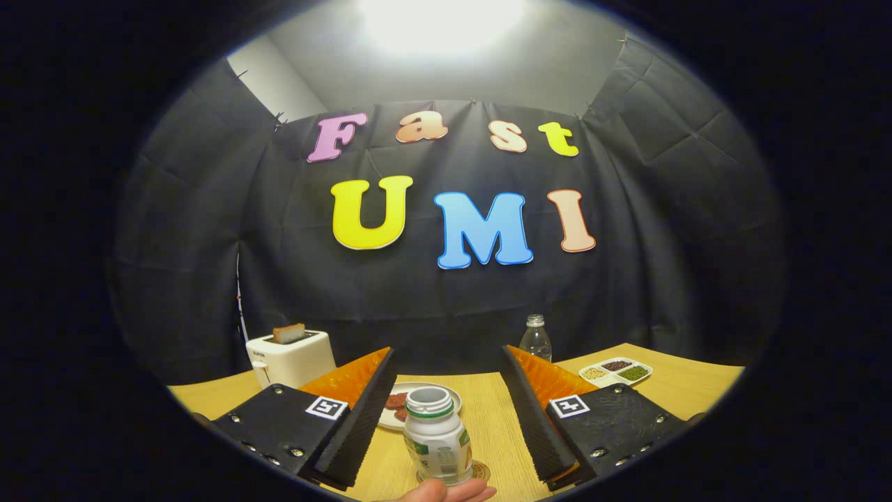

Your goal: Take the bottle from table, then pour the juice into the cup, finally place the bottle on the coaster

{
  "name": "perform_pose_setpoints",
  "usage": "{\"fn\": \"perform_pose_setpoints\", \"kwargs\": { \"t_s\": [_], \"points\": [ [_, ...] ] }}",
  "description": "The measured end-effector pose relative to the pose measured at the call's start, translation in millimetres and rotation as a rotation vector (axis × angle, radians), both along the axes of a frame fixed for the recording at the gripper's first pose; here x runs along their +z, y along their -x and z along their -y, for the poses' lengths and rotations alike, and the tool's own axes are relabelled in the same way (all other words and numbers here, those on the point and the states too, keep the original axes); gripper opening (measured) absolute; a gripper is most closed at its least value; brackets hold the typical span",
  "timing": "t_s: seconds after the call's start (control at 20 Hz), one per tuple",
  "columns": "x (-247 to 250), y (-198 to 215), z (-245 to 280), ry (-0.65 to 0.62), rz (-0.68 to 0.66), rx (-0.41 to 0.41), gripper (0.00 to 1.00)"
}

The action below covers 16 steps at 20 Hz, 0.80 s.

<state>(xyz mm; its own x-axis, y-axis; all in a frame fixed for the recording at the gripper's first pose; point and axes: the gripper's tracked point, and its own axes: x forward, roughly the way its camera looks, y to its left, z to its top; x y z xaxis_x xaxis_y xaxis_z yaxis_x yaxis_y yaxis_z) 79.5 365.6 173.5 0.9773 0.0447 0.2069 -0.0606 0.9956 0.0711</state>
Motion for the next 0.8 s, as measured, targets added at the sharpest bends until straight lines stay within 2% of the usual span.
{"fn": "perform_pose_setpoints", "kwargs": {
  "t_s": [0.25,0.45,0.65,0.8],
  "points": [
    [33,36,35,0.02,0.051,-0.013,0.9],
    [42,60,96,0.061,0.044,-0.089,0.9],
    [25,69,174,0.168,0.031,-0.187,0.9],
    [-6,59,213,0.241,0.012,-0.151,0.9]
  ]
}}
